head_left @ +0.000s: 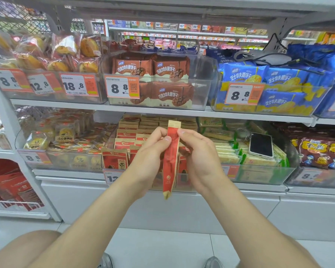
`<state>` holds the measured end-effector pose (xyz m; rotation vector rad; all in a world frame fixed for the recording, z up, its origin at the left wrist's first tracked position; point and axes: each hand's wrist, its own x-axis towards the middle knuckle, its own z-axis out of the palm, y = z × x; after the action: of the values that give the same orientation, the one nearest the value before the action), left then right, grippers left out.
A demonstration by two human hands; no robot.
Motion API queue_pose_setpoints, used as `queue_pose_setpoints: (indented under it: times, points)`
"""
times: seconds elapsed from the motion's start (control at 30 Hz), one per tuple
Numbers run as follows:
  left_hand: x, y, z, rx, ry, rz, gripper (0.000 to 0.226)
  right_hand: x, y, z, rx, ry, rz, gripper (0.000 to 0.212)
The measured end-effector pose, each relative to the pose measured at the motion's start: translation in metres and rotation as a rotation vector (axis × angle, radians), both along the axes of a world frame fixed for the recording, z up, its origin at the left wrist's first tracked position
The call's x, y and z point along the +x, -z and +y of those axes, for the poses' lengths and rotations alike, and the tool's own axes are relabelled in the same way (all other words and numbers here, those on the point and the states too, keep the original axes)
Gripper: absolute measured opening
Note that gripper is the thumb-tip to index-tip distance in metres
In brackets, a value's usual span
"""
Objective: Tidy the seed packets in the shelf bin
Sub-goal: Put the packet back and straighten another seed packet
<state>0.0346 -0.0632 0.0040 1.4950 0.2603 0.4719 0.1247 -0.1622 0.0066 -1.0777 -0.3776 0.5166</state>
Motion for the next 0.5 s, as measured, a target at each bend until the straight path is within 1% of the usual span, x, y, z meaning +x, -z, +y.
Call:
queue_pose_setpoints:
  times: [0.07, 0.1, 0.13, 0.17, 0.2, 0.23, 0.27, 0.33, 0.4, 0.5]
  points:
    - [-0.002, -0.001, 0.002, -0.092, 0.023, -0.011, 0.022, 0.0, 0.001, 0.001, -0.025, 0.002, -0.061, 0.019]
    - [-0.002, -0.002, 0.004, -0.12, 0.039, -0.015, 0.023, 0.0, 0.002, 0.002, -0.048, 0.02, -0.125, 0.017]
    - [-0.003, -0.001, 0.007, -0.124, 0.059, -0.014, 0.024, 0.0, 0.004, 0.003, -0.073, 0.047, -0.2, 0.021]
    - [-0.005, -0.002, 0.01, -0.109, 0.082, -0.003, 0.024, 0.0, 0.006, 0.004, -0.09, 0.074, -0.264, 0.034]
    - [-0.006, -0.002, 0.013, -0.08, 0.103, 0.014, 0.023, 0.001, 0.007, 0.003, -0.097, 0.092, -0.295, 0.051]
    - [-0.008, -0.004, 0.015, -0.045, 0.121, 0.033, 0.023, 0.002, 0.007, 0.002, -0.105, 0.089, -0.296, 0.064]
    - [-0.011, -0.007, 0.016, -0.008, 0.13, 0.055, 0.024, 0.004, 0.006, 0.0, -0.122, 0.067, -0.298, 0.067]
    - [-0.016, -0.01, 0.017, 0.064, 0.135, 0.086, 0.025, 0.005, 0.005, -0.003, -0.179, 0.012, -0.348, 0.051]
    - [-0.018, -0.008, 0.018, 0.078, 0.173, 0.11, 0.027, 0.005, 0.005, -0.005, -0.206, 0.014, -0.399, 0.036]
    - [-0.022, -0.008, 0.018, 0.086, 0.243, 0.111, 0.035, 0.005, 0.005, -0.004, -0.194, 0.045, -0.409, 0.026]
